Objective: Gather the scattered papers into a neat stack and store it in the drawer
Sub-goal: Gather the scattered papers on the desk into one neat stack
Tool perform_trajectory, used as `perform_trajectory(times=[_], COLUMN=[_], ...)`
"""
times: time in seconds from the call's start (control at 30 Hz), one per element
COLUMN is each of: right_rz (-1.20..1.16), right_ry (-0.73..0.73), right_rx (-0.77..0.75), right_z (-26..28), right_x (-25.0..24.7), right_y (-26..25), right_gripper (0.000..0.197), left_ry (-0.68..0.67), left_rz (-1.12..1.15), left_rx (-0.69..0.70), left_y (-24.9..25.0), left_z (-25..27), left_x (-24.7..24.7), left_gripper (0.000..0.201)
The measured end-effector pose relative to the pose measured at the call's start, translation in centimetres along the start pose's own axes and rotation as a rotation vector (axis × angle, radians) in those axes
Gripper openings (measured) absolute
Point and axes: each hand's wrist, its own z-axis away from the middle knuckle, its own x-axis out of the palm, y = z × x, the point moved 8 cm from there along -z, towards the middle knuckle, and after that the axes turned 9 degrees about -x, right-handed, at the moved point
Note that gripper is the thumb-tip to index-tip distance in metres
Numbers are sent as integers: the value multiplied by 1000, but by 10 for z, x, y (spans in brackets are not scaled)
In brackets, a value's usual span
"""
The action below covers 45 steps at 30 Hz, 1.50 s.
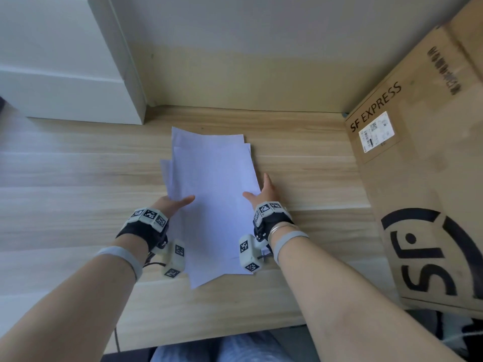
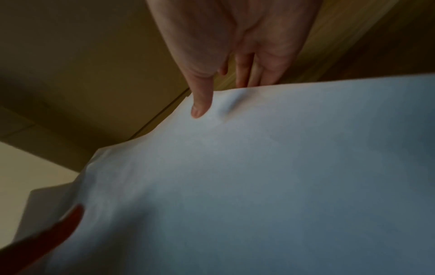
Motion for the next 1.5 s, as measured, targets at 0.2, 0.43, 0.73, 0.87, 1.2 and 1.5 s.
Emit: perform_trajectory(times=[0.2,0.43,0.73,0.87,1.2,1.5], right_rz=[53,-267,-519,-551,-617,-653], right_ry=[-96,8,180,205,147,158], right_rx=[-45,10,-344,-418,-414,-424], right_z=[7,-7,5,16,30,32], right_x=[34,-11,-116,-130,-119,-115], right_y=[-2,-1,-106,-132,-141,-141], right_gripper=[94,96,31,33,21,28], left_ry=[-21,9,67,56,35,204], left_rz=[59,200,430,546,793,907], left_rx=[49,165,446,607,772,890], left_y=[11,34,110,131,145,181], left_z=[1,12,63,90,132,161], left_x=[11,10,-37,-59,-86,-112], left_gripper=[56,44,47,25,36,23])
